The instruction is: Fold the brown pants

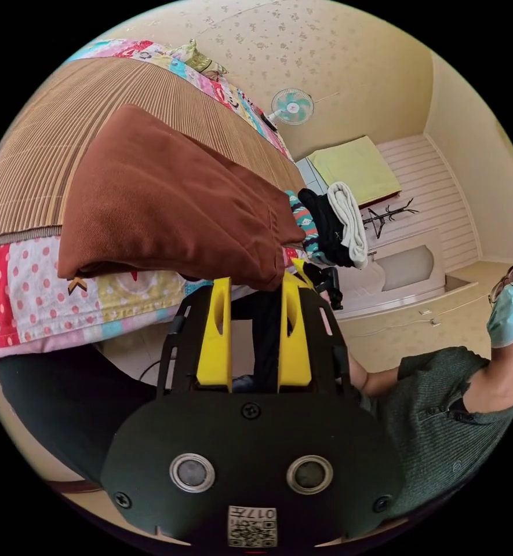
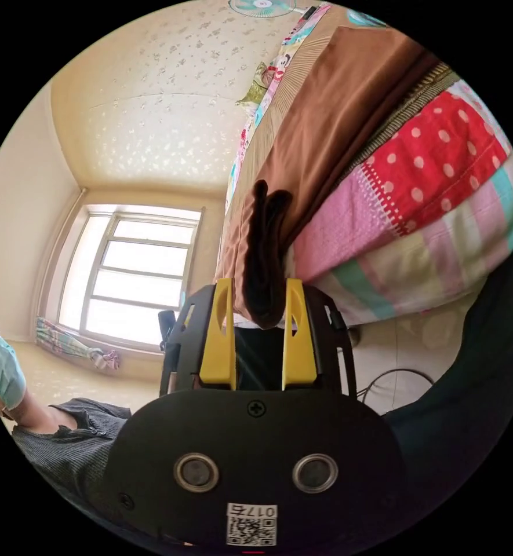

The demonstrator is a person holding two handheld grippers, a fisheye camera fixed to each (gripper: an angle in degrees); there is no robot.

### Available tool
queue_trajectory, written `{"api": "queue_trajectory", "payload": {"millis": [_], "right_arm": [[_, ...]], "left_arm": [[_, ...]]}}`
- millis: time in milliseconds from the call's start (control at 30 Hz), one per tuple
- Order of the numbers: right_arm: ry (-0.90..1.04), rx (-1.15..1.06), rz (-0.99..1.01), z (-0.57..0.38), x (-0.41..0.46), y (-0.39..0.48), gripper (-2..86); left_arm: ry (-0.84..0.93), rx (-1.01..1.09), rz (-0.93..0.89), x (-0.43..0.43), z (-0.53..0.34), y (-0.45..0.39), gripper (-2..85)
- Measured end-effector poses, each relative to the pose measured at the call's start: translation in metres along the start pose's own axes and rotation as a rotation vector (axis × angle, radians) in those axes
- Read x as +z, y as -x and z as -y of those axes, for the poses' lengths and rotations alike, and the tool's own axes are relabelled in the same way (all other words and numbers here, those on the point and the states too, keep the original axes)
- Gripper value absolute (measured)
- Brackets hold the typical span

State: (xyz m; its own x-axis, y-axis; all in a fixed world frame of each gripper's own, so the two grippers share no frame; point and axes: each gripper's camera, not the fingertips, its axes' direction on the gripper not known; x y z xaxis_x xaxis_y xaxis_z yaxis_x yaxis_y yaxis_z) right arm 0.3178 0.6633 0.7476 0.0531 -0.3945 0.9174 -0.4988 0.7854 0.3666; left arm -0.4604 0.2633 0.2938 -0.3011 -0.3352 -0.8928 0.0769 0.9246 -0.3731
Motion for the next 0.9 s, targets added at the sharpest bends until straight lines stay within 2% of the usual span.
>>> {"api": "queue_trajectory", "payload": {"millis": [100,200,267,367,400,533,667,800,900], "right_arm": [[0.025,-0.026,0.050,0.012,0.008,0.000,14.9],[0.047,-0.018,0.007,0.025,0.031,-0.001,13.2],[0.116,0.025,0.036,0.032,0.051,-0.002,9.8],[0.366,0.058,0.127,0.043,0.085,0.007,6.9],[0.475,-0.018,0.120,0.052,0.089,0.023,6.3],[0.469,-0.352,-0.063,0.078,0.083,0.135,5.4],[0.456,-0.613,-0.048,0.093,0.109,0.252,5.2],[0.555,-0.856,-0.060,0.071,0.186,0.375,4.9],[0.604,-0.931,-0.086,0.050,0.238,0.425,4.1]], "left_arm": [[0.017,0.006,0.036,0.000,-0.003,0.003,12.5],[-0.002,-0.008,0.006,-0.004,-0.004,0.010,12.5],[-0.015,-0.018,-0.035,-0.010,-0.004,0.013,12.5],[-0.035,0.007,-0.045,-0.025,-0.007,0.007,12.4],[-0.039,0.015,-0.043,-0.030,-0.008,0.005,12.3],[-0.041,0.172,-0.101,-0.052,-0.019,-0.011,6.9],[0.073,0.240,-0.104,-0.026,-0.017,-0.028,-0.2],[-0.053,0.244,0.003,-0.022,0.005,-0.051,-0.9],[-0.265,0.177,0.218,-0.050,0.018,-0.048,-1.0]]}}
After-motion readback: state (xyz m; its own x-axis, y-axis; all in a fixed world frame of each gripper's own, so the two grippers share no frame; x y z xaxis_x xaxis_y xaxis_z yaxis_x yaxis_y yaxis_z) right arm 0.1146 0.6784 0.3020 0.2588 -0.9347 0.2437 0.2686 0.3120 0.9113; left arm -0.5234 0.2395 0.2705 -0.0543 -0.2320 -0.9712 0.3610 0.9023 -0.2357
